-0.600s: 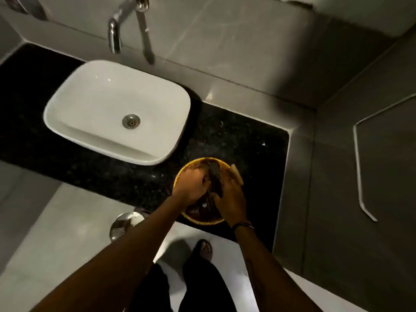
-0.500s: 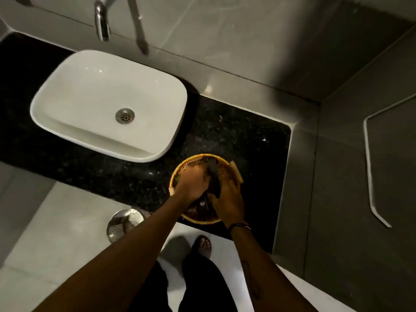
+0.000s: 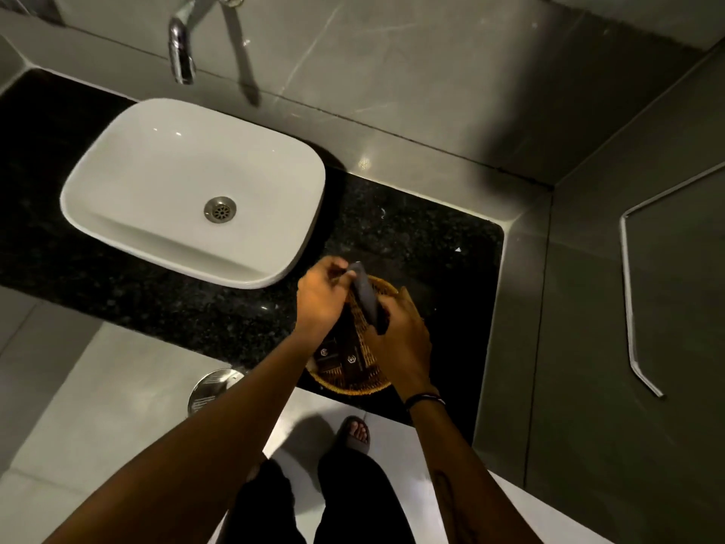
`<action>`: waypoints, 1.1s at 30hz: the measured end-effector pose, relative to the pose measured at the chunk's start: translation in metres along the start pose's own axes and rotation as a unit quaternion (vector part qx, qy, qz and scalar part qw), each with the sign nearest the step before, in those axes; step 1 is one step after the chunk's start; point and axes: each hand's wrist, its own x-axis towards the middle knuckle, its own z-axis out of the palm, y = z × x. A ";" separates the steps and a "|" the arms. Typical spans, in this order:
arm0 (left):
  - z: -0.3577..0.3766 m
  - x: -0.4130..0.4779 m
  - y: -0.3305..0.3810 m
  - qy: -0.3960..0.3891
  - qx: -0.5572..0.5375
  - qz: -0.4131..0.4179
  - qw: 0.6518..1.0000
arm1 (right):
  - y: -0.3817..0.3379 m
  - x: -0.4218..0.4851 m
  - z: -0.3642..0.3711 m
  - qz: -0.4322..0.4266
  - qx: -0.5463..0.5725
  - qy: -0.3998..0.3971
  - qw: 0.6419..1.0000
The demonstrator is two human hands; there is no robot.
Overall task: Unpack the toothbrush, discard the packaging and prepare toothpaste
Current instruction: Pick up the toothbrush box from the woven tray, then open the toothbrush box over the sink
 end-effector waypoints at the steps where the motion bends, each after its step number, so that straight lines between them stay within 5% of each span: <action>1: -0.013 -0.001 0.005 0.000 -0.069 -0.021 0.997 | -0.008 -0.001 -0.008 -0.023 0.006 0.012 1.000; 4: -0.063 -0.007 0.021 -0.010 -0.254 -0.088 0.963 | -0.036 0.001 -0.031 -0.101 0.005 -0.021 0.995; 7: -0.118 -0.018 0.035 0.000 -0.315 -0.116 0.942 | -0.069 0.009 -0.047 -0.149 0.039 -0.061 0.986; 11: -0.190 -0.043 0.052 0.034 -0.421 -0.106 0.900 | -0.123 0.015 -0.064 -0.107 0.210 -0.096 0.967; 14: -0.230 -0.061 0.061 0.040 -0.488 -0.082 0.868 | -0.155 0.015 -0.074 -0.073 0.382 -0.108 0.915; 17: -0.259 -0.078 0.070 0.019 -0.483 -0.029 0.875 | -0.186 0.008 -0.076 -0.013 0.558 -0.161 0.814; 20: -0.283 -0.092 0.073 0.050 -0.469 0.005 0.882 | -0.217 0.001 -0.072 0.018 0.630 -0.175 0.756; 25: -0.304 -0.104 0.071 0.111 -0.449 0.055 0.885 | -0.259 -0.008 -0.067 0.021 0.666 -0.166 0.727; 33: -0.319 -0.114 0.071 0.188 -0.424 0.091 0.881 | -0.293 -0.015 -0.064 0.003 0.661 -0.160 0.733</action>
